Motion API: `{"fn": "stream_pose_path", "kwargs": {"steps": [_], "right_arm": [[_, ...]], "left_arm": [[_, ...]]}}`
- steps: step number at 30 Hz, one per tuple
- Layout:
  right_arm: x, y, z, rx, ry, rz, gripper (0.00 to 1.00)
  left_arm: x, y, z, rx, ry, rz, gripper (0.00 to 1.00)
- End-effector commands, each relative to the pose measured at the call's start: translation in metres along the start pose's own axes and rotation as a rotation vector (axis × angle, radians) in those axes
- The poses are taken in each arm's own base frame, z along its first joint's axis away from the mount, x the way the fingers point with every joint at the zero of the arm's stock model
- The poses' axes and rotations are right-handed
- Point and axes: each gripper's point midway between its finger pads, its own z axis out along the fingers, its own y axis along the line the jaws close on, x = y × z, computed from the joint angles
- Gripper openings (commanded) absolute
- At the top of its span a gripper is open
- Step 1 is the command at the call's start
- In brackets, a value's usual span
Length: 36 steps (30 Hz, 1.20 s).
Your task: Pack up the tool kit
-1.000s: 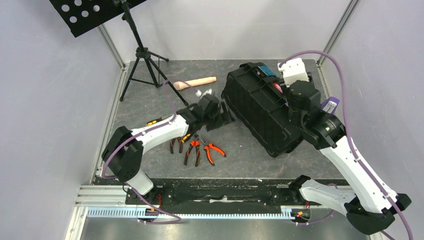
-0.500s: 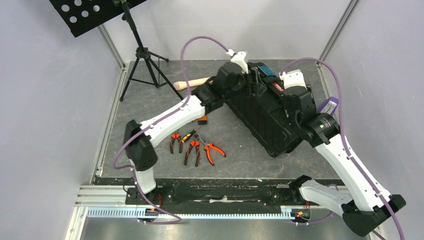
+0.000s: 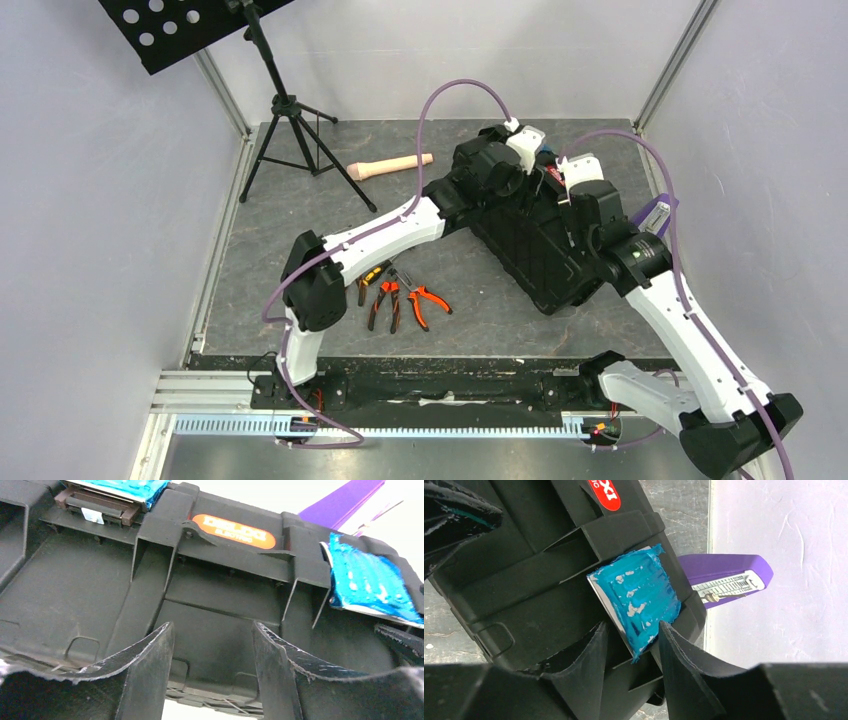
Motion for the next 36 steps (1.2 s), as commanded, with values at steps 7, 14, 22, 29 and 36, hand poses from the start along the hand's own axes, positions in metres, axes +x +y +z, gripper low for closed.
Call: {"fn": "stream_pose_path", "kwargs": {"steps": [7, 14, 22, 29, 36], "right_arm": [[-0.033, -0.023, 0.008, 0.147, -0.094, 0.031, 0.38], [-0.05, -0.06, -0.005, 0.337, -0.15, 0.07, 0.26], [-0.077, -0.092, -0.027, 0.476, -0.272, 0.156, 0.22], [-0.09, -0.085, -0.017, 0.391, -0.306, 0.195, 0.26], [-0.066, -0.083, 0.03, 0.254, -0.139, 0.281, 0.41]], "left_arm": [[0.108, 0.051, 0.008, -0.171, 0.355, 0.228, 0.62], [0.171, 0.058, 0.002, -0.136, 0.552, 0.283, 0.61], [0.252, 0.066, -0.013, -0.082, 0.788, 0.39, 0.61], [0.271, 0.064, -0.021, -0.082, 0.835, 0.408, 0.61], [0.229, 0.079, -0.008, -0.133, 0.71, 0.245, 0.61]]}}
